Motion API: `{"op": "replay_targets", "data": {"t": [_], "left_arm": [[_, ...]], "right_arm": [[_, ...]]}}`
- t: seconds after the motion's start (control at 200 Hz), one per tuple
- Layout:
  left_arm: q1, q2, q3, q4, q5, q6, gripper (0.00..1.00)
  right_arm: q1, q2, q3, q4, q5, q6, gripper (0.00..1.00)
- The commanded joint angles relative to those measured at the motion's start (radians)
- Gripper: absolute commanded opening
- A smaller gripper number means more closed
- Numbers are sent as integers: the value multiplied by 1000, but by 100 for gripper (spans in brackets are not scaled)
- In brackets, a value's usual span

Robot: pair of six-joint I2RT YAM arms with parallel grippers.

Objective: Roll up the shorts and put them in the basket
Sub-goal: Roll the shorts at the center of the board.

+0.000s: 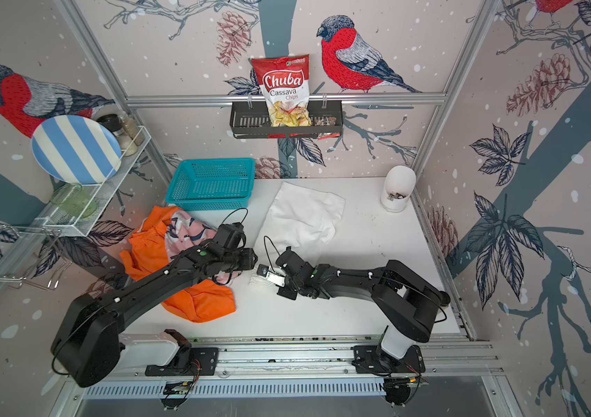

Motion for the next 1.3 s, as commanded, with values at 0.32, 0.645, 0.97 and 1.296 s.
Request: {"op": "replay_targets", "data": {"t": [0.32, 0.645, 0.97, 1.296], "left_arm": [[-8, -26, -59, 39, 116, -38, 52], [-43, 129, 7, 107, 120, -49, 53], [-4, 317, 43, 143, 21, -21, 17], [6, 370, 44, 172, 55, 6, 16]], "right_arm": [[-287, 146, 75, -38, -503, 538, 0], [-340, 258, 142, -111, -594, 651, 0], [-334, 190, 134, -158, -429, 641, 27], [-182, -4, 174, -252, -36, 470, 58]]}}
